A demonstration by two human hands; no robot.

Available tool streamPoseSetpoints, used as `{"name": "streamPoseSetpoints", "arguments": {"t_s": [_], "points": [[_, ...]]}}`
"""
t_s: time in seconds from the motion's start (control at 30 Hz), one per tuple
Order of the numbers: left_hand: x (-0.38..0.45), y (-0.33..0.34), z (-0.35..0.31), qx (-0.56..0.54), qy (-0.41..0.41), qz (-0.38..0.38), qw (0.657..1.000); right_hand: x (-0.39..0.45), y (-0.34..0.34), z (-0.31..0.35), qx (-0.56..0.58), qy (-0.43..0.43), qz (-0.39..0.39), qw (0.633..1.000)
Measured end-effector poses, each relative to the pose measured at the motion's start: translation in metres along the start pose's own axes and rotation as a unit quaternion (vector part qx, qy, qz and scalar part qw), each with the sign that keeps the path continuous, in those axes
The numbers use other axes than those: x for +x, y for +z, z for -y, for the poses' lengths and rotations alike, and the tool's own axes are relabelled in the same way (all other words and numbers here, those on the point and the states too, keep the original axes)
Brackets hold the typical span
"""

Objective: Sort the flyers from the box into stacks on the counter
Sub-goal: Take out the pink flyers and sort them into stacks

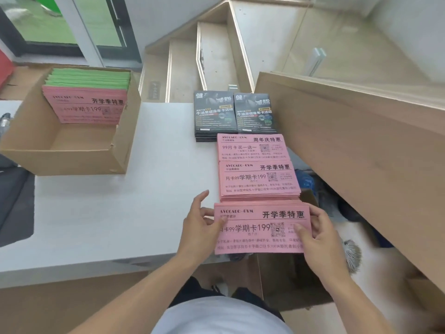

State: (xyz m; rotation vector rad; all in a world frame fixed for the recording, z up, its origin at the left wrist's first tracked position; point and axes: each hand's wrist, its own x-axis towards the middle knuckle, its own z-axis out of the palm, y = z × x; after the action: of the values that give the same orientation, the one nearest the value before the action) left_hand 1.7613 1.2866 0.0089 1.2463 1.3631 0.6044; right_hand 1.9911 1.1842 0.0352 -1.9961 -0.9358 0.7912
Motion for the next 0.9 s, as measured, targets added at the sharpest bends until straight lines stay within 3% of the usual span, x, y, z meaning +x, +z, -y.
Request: {"name": "streamPoseSetpoints", "arguments": {"t_s": [0.33, 0.47, 0.57, 0.77, 0.9], "points": [[0.005, 0.016, -0.007, 0.057, -0.027, -0.035, 0.997, 0.025, 0.001, -0.027, -0.131, 0.018, -0.053, 0.99], [-0.016, 0.017, -0.01, 0.044, -0.071, 0.022, 0.996, 0.021, -0.014, -0.028, -0.145, 0.057, 0.083, 0.984], [-0.022, 0.028, -0.015, -0.005, -0.113, 0.079, 0.99, 0.021, -0.014, -0.025, -0.173, 0.003, 0.17, 0.97], [-0.014, 0.041, -0.028, -0.058, -0.116, 0.099, 0.987, 0.038, 0.002, -0.026, -0.169, -0.042, 0.104, 0.979], [-0.013, 0.041, -0.027, -0.047, -0.121, 0.096, 0.987, 0.044, 0.004, -0.032, -0.205, -0.034, 0.128, 0.97]]}}
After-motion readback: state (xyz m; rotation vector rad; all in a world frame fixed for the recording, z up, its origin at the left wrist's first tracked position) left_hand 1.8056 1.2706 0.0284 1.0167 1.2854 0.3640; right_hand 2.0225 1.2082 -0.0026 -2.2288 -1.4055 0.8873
